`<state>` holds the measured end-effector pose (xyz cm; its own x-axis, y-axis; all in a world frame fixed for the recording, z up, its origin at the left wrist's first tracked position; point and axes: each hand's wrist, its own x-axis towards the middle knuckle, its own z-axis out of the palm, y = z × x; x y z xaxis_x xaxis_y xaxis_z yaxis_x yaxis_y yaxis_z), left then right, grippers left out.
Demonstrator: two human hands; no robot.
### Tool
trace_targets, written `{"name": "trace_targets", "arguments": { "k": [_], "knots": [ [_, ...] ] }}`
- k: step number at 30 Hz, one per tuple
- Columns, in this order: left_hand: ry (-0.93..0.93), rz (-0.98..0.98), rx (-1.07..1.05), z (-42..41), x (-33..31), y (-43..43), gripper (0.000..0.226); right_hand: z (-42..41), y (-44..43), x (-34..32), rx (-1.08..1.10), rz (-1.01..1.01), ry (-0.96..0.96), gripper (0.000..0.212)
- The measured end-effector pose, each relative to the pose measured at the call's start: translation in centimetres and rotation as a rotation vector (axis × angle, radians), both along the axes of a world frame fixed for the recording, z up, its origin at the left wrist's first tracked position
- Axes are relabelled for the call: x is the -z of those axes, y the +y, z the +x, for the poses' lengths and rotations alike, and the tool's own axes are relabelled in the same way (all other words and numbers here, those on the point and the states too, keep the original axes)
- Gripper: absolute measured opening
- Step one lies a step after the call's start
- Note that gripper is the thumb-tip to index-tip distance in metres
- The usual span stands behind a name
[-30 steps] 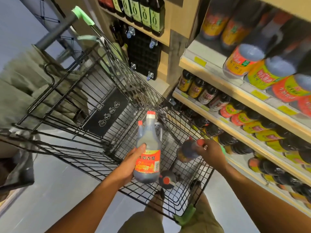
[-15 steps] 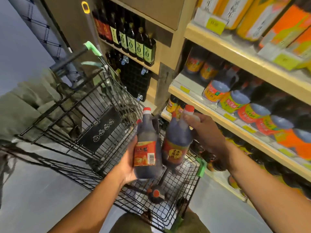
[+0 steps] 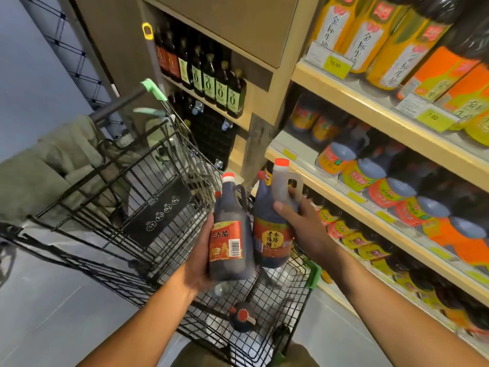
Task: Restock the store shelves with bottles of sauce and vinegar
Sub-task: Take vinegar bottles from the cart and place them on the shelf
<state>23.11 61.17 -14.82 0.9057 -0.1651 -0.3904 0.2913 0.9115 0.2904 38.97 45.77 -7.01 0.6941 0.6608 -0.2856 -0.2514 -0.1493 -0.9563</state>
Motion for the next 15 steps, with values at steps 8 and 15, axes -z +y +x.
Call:
{"name": "trace_targets", "arguments": {
  "k": [8,15],
  "knots": [
    [0.197,0.243,-0.05,0.4,-1.5,0.3,0.083,-0.6,-0.4,2.3,0.082,-0.014,0.15,0.057],
    [0.12,0.545,-0.059,2.5,-5.6,1.2,0.074,-2.2,-2.0,2.3,0.16,0.017,0.25,0.047]
  ]
}}
